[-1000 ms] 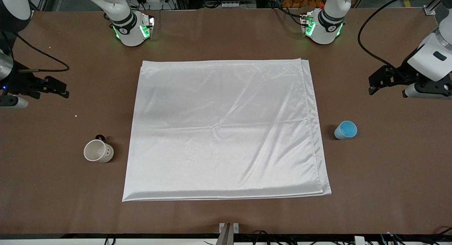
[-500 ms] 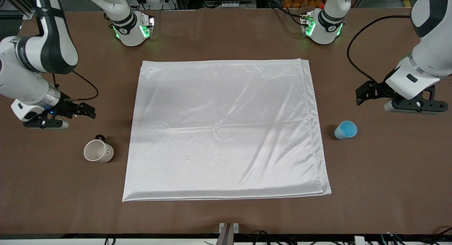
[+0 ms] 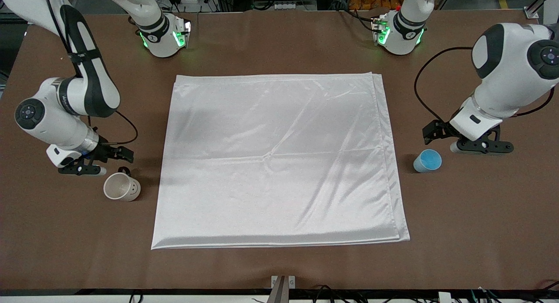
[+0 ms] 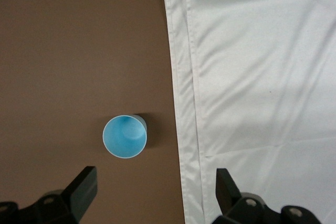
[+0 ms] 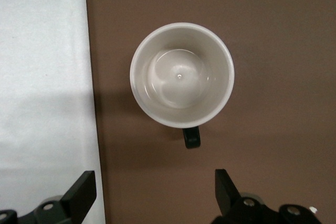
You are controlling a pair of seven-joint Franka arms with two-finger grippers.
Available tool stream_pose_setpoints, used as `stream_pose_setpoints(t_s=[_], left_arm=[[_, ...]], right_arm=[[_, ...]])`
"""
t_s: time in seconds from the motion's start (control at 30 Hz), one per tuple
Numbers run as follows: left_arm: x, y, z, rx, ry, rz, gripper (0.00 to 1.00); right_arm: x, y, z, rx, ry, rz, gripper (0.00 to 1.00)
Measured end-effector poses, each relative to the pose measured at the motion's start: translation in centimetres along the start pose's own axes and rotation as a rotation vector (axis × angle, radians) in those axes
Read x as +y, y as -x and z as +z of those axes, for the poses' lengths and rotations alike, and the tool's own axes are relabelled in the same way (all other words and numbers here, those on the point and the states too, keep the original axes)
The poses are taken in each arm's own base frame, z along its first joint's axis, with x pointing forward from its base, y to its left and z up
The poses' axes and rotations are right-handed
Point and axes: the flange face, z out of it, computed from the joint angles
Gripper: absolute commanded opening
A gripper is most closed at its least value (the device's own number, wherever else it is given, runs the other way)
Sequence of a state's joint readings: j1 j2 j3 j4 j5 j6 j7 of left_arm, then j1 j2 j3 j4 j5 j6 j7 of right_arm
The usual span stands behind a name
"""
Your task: Place blue cup into white mug on cloth
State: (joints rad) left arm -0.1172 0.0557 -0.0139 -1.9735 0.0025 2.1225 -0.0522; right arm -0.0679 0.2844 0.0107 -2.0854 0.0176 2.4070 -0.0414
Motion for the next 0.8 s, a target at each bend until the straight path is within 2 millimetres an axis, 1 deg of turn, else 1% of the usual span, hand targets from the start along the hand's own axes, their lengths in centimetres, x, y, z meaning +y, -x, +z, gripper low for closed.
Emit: stream_pose_setpoints(t_s=[0.2,0.33,0.43,0.5,0.57,0.67,0.8], left_arm=[[-1.3,0.8,3.8,0.007,-0.003,-0.022,1.0],[-1.6,0.9,5.7,0.001,-0.004,-0.026,1.0],[-1.5,0.8,7.1,-0.007,-0.005,-0.026,1.0],[-1.5,0.6,8.2,-0.009,-0.005,-0.026,1.0],[-1.5,0.5,9.1,-0.011,-0.005,-0.026,1.0],[-1.5,0.4,10.7,-0.021,-0.006,-0.025,1.0],[-1.5,0.4,12.4,-0.035,-0.007,-0.025,1.0]], right_arm=[[0.2,-0.5,3.0,0.028,0.002,0.002,0.98],[0.2,-0.6,4.5,0.037,0.002,0.003,0.9],[0.3,-0.7,5.2,0.046,0.003,0.003,0.85],[0.3,-0.9,5.5,0.051,0.003,0.004,0.79],[0.4,-1.0,5.7,0.056,0.004,0.005,0.67],[0.5,-1.2,5.9,0.058,0.004,0.004,0.42],[0.7,-1.4,5.9,0.061,0.006,-0.013,0.13]])
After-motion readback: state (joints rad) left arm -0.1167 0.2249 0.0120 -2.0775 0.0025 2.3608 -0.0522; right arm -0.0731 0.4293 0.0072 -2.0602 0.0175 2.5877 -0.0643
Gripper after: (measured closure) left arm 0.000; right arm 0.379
